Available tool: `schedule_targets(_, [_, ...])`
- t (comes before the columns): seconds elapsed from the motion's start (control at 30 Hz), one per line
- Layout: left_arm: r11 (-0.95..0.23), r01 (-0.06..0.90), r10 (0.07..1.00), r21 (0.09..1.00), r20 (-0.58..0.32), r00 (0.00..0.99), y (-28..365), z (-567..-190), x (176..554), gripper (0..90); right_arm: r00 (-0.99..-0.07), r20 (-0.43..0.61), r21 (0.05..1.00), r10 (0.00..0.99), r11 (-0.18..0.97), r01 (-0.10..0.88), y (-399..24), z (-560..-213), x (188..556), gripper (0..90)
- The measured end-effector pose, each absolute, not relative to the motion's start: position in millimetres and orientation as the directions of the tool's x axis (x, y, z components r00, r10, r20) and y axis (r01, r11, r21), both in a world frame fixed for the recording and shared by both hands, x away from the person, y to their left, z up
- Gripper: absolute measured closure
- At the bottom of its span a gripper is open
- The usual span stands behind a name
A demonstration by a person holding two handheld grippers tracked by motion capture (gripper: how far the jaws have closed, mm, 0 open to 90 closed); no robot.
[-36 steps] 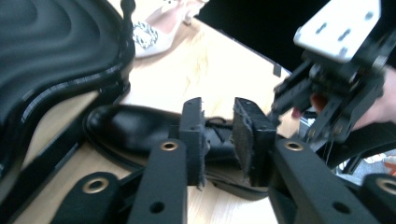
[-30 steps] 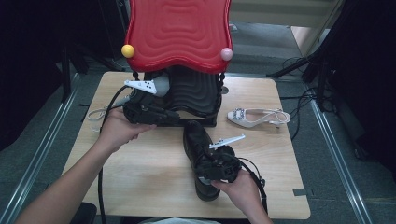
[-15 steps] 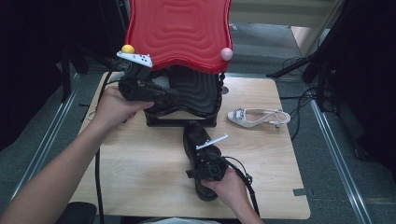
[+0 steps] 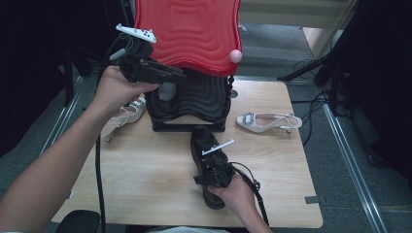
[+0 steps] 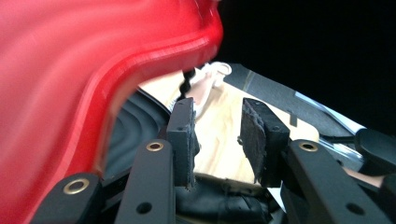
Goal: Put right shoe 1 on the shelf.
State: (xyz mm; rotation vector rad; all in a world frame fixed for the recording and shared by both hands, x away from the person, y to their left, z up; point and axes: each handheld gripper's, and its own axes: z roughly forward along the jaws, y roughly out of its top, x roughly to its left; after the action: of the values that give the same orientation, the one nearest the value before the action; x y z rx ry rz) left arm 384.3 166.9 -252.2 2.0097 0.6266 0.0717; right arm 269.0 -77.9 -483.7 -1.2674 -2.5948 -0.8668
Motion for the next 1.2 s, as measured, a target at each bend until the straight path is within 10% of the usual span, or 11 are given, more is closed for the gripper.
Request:
schedule_targets(0.33, [-0.406,0.381,0.477,0.831,-0.163,0.863,157.2,-235.5,404.5,69.5,-0.639,0.354,0.431,0.683,0.487,0.759,-80.3,-484.1,272.4,77.1])
schedule_targets(0.6, [-0.421,0.371,0.515,0.828,-0.119,0.849,154.9,-227.1,419.9,89.9,-0.635,0.365,0.412,0.681,0.493,0.766,-86.1,-481.5,275.8,83.9])
schedule_targets(1.2, [-0.418,0.431,0.595,0.800,-0.117,0.795,145.1,-233.4,441.5,89.9,-0.598,0.436,0.469,0.672,0.397,0.789,-130.9,-457.6,279.6,87.6])
